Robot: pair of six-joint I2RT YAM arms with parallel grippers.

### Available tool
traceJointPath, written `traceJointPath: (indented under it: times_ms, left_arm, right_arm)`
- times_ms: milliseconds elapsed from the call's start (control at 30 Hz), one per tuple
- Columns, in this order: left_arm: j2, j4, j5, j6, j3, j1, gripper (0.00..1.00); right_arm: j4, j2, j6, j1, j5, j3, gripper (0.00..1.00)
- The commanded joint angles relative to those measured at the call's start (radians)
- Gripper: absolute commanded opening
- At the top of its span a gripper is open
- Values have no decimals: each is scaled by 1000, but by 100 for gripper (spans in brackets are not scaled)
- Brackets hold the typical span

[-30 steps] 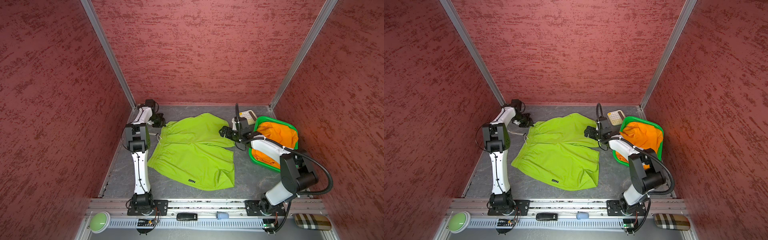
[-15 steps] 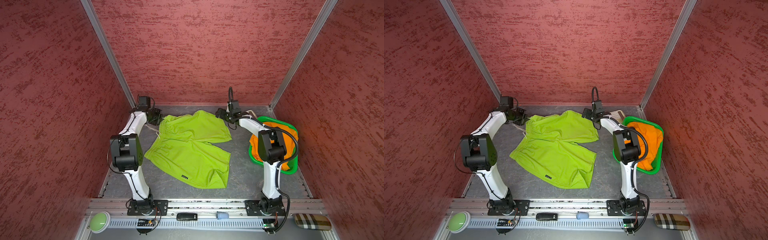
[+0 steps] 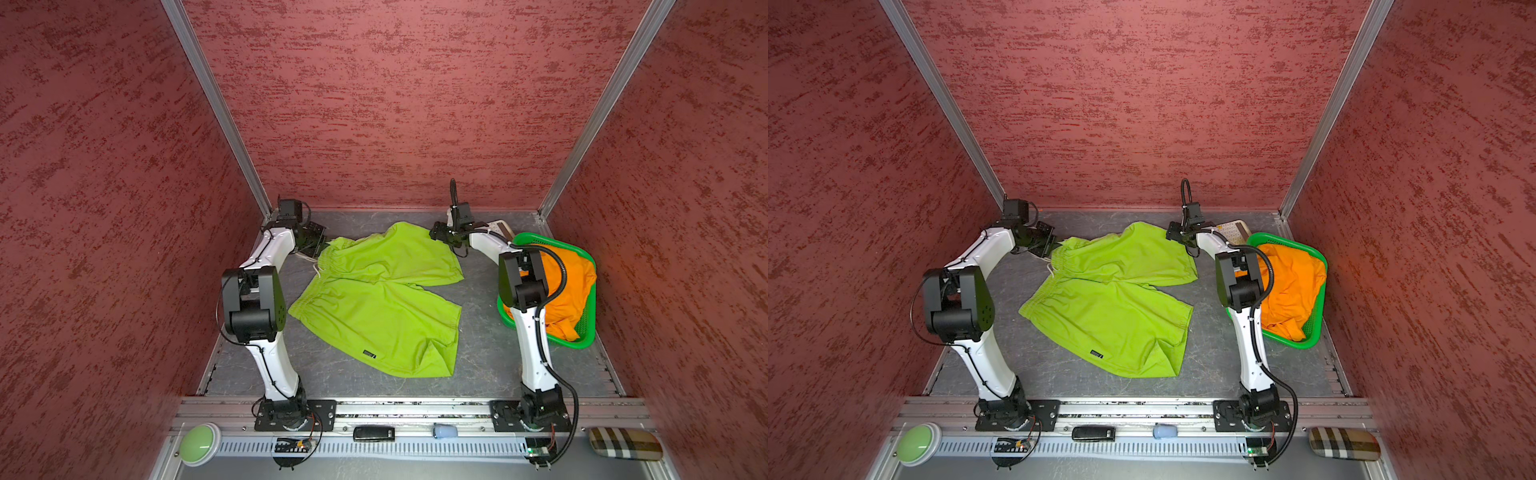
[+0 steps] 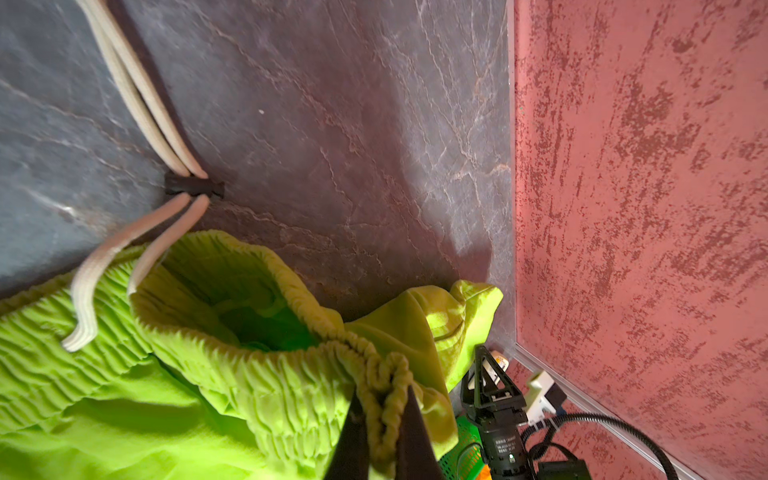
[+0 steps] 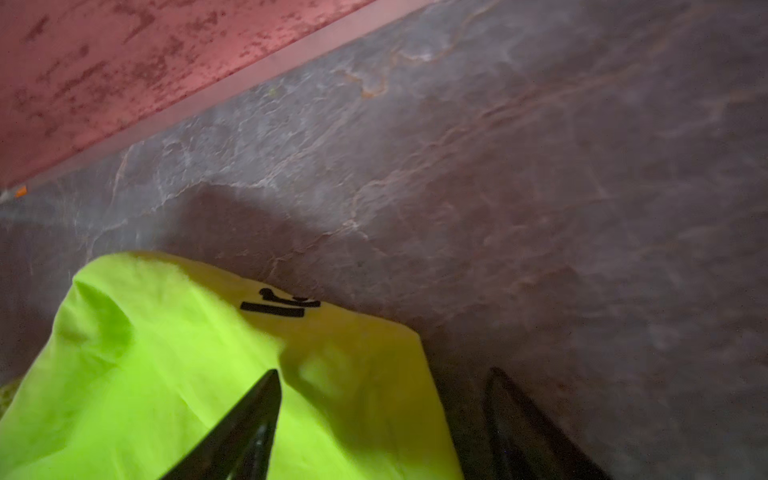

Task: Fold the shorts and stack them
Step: 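Lift the waistband with the left gripper while the right gripper grasps the leg hem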

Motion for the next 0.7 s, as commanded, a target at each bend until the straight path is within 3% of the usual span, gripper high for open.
traceJointPath:
  times_ms: [0, 67, 100, 233, 367, 533, 567, 667]
  left_arm:
    - [40, 20, 43, 19, 54, 10, 0]
    - [74, 12, 62, 12, 118, 24, 0]
    - [93, 9, 74, 5, 149, 33, 0]
    - [147, 8, 105, -41, 277, 96, 0]
    - [150, 34, 122, -90, 312, 168, 0]
    - [70, 184, 161, -158, 102, 214, 0]
    - [59, 203, 168, -160, 62, 210, 0]
    - [37, 238, 204, -154, -57, 202, 0]
  right_arm:
    - [-8, 17, 10, 0, -93, 105, 34]
    - [-73, -6, 1, -3, -63, 171, 5]
    - [-100, -25, -9, -5, -52, 194, 0]
    - [-140, -234, -91, -20, 34, 130, 0]
    - [6, -537, -143, -27, 131, -282, 0]
    - [209, -748, -59, -24, 76, -843, 0]
    - [245, -761, -33, -21, 54, -913, 3]
    - [306, -782, 6, 13, 19, -1051, 28]
